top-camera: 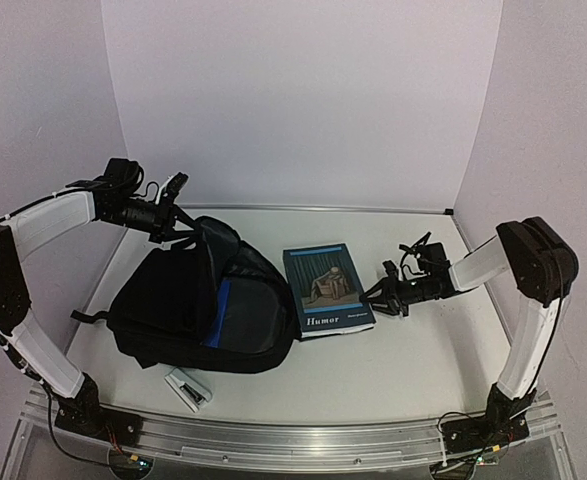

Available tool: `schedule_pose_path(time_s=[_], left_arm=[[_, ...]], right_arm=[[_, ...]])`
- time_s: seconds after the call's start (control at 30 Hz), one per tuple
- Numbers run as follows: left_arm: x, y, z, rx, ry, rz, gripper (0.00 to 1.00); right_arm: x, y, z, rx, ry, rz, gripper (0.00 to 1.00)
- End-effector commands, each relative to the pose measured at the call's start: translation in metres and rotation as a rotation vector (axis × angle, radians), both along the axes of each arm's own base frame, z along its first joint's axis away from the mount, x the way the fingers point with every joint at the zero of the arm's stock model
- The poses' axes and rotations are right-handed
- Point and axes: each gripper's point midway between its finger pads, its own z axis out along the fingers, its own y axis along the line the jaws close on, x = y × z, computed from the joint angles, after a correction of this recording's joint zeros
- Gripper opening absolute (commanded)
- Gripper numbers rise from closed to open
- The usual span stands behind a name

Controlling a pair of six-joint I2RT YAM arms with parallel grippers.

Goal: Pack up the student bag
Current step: Pick up the book from the center of the board.

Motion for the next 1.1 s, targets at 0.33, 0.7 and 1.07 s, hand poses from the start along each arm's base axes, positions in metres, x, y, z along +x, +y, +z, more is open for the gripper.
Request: schedule_pose_path(time_s=[0.33,0.7,1.07], left_arm=[[-0.003,0.002,0.023,-0.028,-0.081,-0.008,0.0],[-0.014,0.0,0.038,-0.048,-0.124,-0.06,0.0],[-0.024,-0.023,0.074,-0.08,-0.18,-0.132,0.0]], right_arm=[[0.022,0.006,0.113,0.059,-0.238,-0.111,0.0],[-0.013,-0.01,0.225,0.008,-0.392,-0.109,0.0],[-0.096,0.054,0.229,0.036,-0.265,0.168,0.0]])
